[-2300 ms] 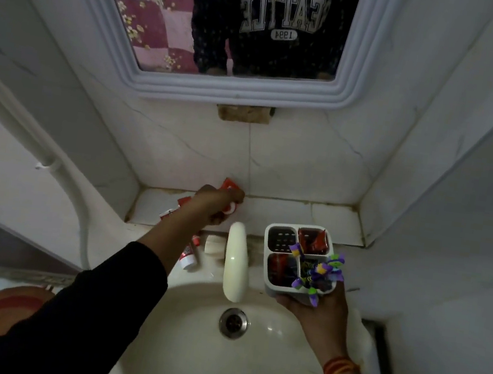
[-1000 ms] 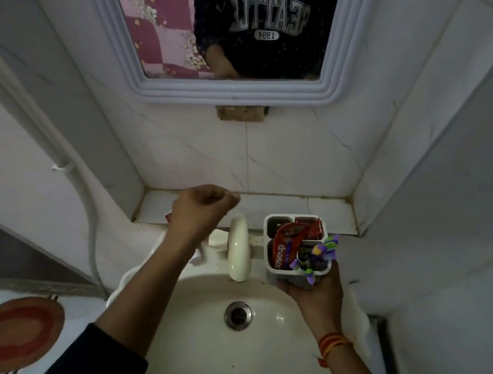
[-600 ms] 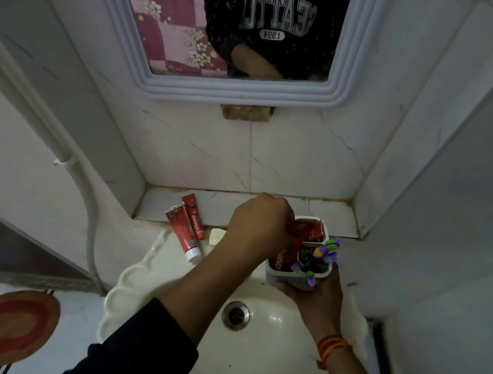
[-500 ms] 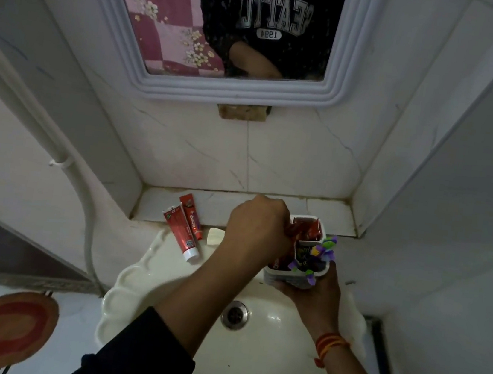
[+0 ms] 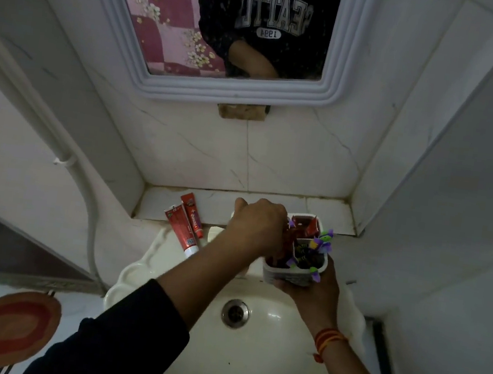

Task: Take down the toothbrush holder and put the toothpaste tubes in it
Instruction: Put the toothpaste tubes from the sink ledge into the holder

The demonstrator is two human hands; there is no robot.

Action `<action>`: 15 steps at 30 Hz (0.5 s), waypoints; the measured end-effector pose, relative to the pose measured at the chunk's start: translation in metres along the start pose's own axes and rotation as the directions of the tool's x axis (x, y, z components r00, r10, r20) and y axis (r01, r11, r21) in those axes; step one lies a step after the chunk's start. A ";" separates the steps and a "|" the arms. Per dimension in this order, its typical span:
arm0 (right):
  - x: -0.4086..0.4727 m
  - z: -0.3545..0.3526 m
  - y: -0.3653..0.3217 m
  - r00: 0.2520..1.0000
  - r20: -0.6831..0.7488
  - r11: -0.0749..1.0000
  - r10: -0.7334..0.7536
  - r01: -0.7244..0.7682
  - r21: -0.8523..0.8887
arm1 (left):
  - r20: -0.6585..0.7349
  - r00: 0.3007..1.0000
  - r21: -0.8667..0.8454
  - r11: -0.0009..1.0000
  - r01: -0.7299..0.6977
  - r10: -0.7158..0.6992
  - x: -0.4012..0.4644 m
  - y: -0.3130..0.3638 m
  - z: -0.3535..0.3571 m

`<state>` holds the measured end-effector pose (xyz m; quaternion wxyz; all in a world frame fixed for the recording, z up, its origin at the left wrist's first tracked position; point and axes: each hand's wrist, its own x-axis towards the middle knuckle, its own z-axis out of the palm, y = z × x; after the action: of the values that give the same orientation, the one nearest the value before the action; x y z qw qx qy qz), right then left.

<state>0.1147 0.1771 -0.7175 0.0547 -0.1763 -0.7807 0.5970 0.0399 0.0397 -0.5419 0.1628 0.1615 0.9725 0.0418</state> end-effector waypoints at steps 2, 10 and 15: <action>0.002 0.000 0.002 1.000 0.008 0.999 -0.002 0.001 0.034 | 0.064 0.997 -0.313 0.950 -0.010 0.031 -0.005 -0.023 -0.020; 0.002 0.000 -0.004 0.998 0.060 0.998 -0.031 0.027 0.060 | 0.018 0.816 -0.549 0.676 0.492 -0.578 -0.002 -0.139 0.037; 0.001 0.000 0.003 0.998 0.059 1.000 0.003 -0.002 -0.010 | 0.104 0.779 -0.519 0.635 0.572 -0.618 0.026 -0.184 0.133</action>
<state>0.1148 0.1780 -0.7207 0.0299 -0.1597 -0.7849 0.5980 0.0053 -0.1218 -0.6998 0.1642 -0.2205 0.9269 0.2554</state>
